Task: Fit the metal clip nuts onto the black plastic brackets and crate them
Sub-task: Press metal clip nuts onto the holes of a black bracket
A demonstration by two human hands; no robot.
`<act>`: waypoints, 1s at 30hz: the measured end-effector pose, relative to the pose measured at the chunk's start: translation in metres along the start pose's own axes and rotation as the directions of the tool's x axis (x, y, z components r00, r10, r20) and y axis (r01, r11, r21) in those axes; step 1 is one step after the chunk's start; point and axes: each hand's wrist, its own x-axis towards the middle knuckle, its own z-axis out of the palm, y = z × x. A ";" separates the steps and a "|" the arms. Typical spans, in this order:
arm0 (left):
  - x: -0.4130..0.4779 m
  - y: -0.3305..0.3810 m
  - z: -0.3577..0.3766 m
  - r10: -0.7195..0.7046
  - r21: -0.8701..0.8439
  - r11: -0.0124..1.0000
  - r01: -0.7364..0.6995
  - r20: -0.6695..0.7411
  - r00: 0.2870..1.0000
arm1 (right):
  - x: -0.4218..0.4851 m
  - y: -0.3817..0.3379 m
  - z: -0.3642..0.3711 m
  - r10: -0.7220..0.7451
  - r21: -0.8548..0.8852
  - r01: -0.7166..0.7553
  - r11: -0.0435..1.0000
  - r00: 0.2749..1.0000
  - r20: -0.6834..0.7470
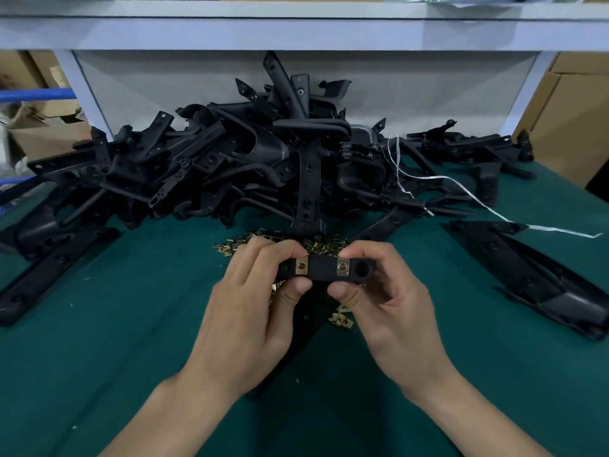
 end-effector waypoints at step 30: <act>-0.002 0.001 0.004 0.032 0.123 0.992 -0.028 -0.028 0.999 | -0.001 0.004 0.002 0.029 -0.045 -0.030 0.999 0.999 -0.029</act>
